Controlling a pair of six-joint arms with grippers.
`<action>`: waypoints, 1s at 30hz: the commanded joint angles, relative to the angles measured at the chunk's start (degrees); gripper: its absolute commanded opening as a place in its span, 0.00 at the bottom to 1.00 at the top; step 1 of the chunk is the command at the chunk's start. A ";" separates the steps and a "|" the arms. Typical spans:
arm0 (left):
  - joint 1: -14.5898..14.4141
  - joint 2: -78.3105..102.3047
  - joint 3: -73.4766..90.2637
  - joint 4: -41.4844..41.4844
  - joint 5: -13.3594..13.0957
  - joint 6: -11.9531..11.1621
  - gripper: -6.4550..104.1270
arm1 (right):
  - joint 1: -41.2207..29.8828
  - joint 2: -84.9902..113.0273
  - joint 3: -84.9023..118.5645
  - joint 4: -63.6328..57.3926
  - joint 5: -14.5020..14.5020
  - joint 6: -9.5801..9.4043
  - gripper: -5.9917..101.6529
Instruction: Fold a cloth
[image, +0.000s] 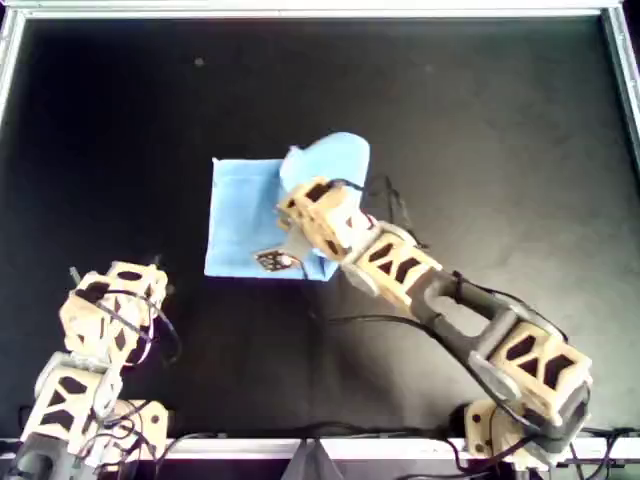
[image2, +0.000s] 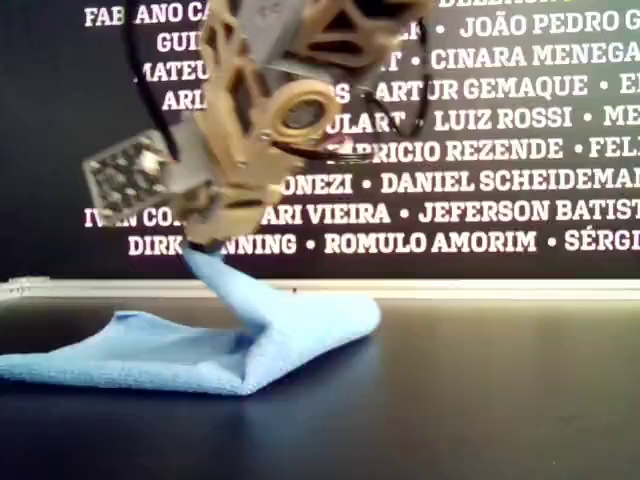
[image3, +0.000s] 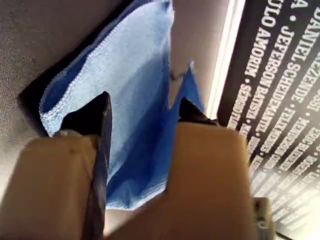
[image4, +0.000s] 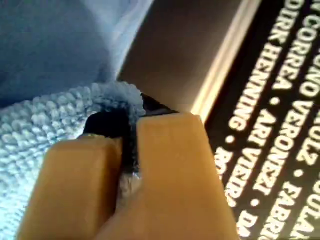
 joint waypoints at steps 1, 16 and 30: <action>0.70 0.09 -0.35 -0.09 0.09 -0.35 0.49 | 2.11 -1.05 -7.56 -1.76 -0.70 -0.44 0.07; 0.70 0.09 -0.35 -0.09 0.09 -0.35 0.49 | 6.15 -13.45 -21.27 -1.76 -0.70 -12.04 0.07; 0.70 0.09 -0.35 -0.09 0.09 -0.35 0.48 | 9.67 -23.29 -35.33 -1.76 -0.70 -14.50 0.07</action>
